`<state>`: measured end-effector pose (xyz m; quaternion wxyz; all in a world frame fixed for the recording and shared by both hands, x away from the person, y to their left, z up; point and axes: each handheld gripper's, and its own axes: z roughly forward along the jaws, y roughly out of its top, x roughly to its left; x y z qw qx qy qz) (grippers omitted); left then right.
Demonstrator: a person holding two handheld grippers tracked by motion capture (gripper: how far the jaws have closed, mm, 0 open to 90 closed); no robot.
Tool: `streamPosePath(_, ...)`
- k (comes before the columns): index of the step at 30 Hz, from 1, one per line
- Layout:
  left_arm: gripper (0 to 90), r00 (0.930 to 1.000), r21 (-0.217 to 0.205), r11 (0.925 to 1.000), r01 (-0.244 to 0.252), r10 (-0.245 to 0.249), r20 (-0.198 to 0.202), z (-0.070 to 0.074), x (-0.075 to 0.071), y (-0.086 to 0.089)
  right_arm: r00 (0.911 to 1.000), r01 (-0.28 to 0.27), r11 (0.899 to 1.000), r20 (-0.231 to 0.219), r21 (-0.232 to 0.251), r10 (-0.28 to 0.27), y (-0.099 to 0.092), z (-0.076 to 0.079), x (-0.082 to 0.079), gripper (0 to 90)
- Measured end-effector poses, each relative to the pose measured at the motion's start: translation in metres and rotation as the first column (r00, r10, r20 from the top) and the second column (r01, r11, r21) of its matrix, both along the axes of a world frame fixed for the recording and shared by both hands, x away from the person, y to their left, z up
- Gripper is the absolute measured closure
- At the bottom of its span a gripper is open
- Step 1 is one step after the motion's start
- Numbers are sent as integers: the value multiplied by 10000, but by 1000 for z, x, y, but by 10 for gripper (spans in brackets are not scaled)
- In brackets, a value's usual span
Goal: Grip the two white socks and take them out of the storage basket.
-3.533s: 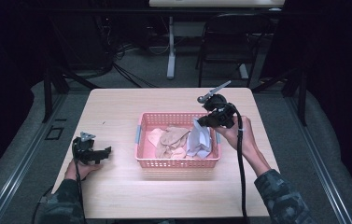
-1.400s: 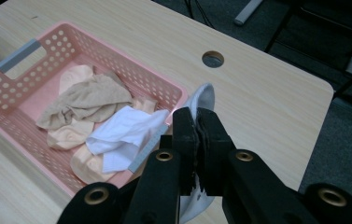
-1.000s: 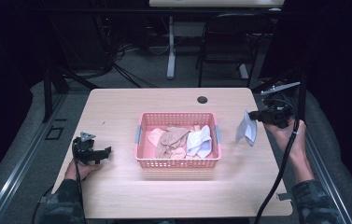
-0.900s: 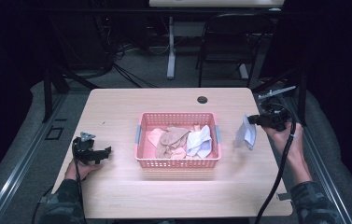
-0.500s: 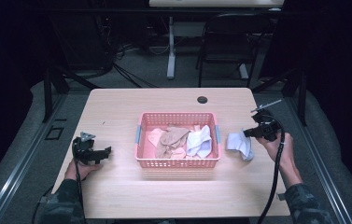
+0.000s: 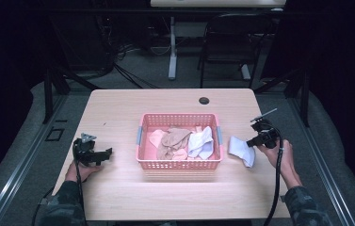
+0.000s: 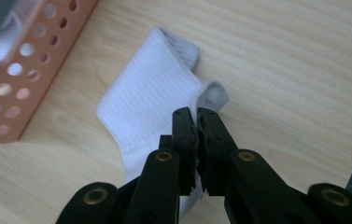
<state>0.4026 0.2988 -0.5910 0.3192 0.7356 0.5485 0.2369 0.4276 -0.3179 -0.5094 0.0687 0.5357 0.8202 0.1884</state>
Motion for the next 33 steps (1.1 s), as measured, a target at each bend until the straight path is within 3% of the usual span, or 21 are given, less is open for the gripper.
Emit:
streamPosePath(4,108,10000,1,10000,4,-4,4,0,0,0,9996,68,9994,-262,-343,-77,-1,-6,1,838)
streamPosePath(8,108,10000,-1,10000,5,-5,7,0,0,0,9992,123,9992,-374,-389,-138,-3,-8,2,816)
streamPosePath(13,108,10000,1,10000,0,0,-2,0,0,0,9989,68,9992,-457,-382,-86,-6,-8,3,703)
streamPosePath(20,108,10000,-1,10000,-2,2,2,0,0,0,9999,110,9999,-35,-61,-110,-8,2,-1,374)
streamPosePath(26,108,10000,-3,10000,-5,5,-11,0,0,0,9983,-145,9978,564,642,109,-9,22,-7,222)
streamPosePath(33,108,10000,2,10000,0,0,0,0,0,0,9942,-398,9914,1046,1249,267,-8,40,-14,142)
